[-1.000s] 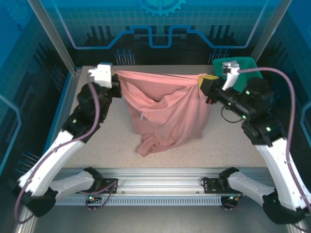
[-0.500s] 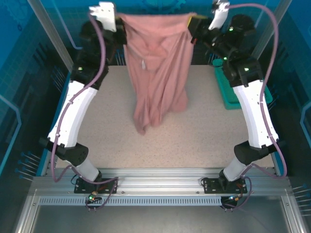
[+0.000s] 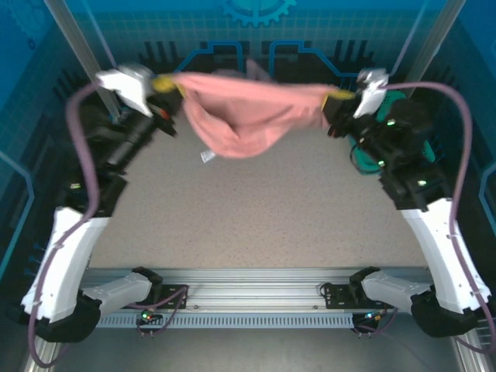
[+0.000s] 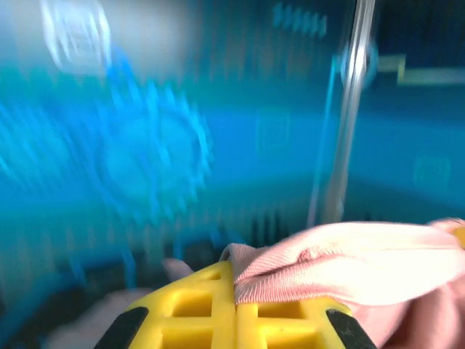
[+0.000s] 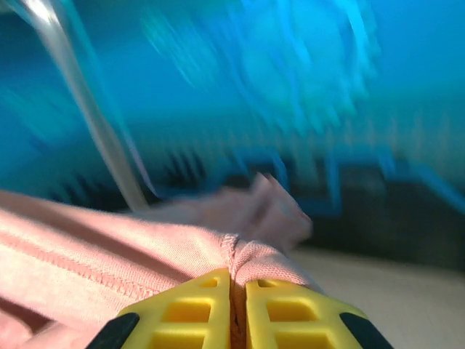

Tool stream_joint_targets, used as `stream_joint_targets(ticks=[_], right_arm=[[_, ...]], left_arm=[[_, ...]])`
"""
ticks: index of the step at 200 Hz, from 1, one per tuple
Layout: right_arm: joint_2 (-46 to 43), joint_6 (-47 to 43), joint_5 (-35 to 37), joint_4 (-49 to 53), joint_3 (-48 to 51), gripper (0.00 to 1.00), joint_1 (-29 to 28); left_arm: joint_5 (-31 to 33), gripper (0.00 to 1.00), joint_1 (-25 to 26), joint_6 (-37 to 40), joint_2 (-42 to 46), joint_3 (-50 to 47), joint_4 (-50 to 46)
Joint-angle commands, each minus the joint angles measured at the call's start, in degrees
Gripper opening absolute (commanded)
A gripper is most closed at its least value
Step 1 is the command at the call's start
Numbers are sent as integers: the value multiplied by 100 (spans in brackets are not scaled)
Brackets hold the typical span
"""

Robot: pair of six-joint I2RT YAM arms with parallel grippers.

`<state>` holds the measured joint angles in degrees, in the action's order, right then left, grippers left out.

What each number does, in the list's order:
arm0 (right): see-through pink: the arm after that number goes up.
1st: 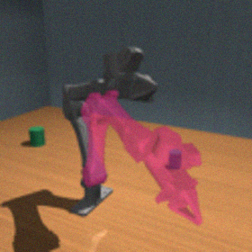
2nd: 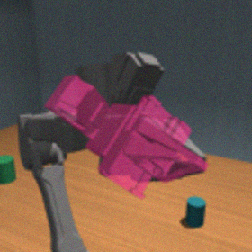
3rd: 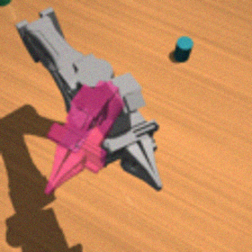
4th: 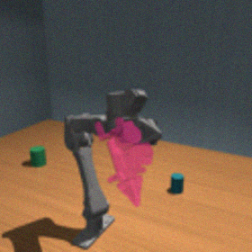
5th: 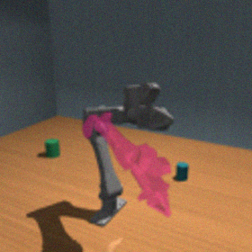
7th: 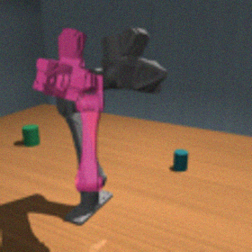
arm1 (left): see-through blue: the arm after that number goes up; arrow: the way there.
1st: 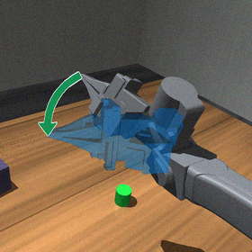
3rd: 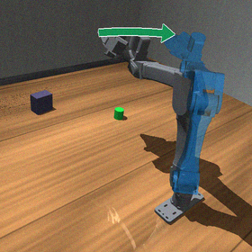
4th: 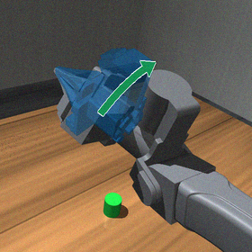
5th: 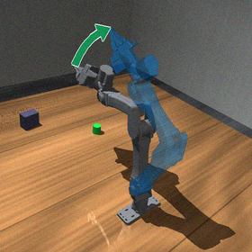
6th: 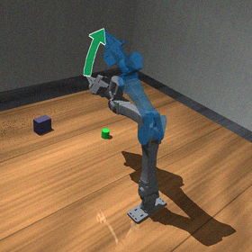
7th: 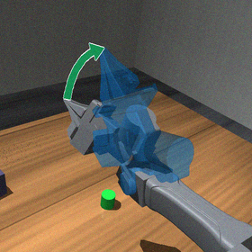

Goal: Fold the inside-out t-shirt

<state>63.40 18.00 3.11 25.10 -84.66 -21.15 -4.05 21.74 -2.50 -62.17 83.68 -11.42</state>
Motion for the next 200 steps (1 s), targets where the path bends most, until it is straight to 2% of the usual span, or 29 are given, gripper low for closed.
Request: stream_joint_targets(ticks=[1, 18, 32, 59, 83, 115, 145, 184, 200], right_arm=[[-9, 521, 493, 821, 1651, 15, 498], [143, 688, 158, 865, 2653, 18, 838], [481, 630, 106, 894, 3072, 20, 1055], [1025, 486, -45, 776, 3348, 24, 1387], [1230, 338, -278, 764, 3295, 29, 1359], [1108, 0, -936, 546, 3327, 44, 761], [1133, -89, -1821, -408, 3766, 56, 103], [1013, -528, -1572, -1050, 3985, 66, -156], [988, -1041, -1043, -1220, 4062, 70, -501]], left_arm=[[-556, 0, 390, -624, -243, -1847, 24], [-162, 0, 1013, -539, -559, -2824, 43], [-34, 0, 1400, -699, -950, -3337, 286], [26, 0, 1905, -1021, -1671, -3912, 772], [66, 0, 2158, -1085, -2014, -4037, 942], [308, 0, 2168, -1209, -1756, -4074, 1075], [346, 0, 1919, -1350, -1009, -3893, 949], [419, 0, 1516, -1419, -573, -3764, 619], [414, 0, 1441, -1387, -481, -3702, 517]])
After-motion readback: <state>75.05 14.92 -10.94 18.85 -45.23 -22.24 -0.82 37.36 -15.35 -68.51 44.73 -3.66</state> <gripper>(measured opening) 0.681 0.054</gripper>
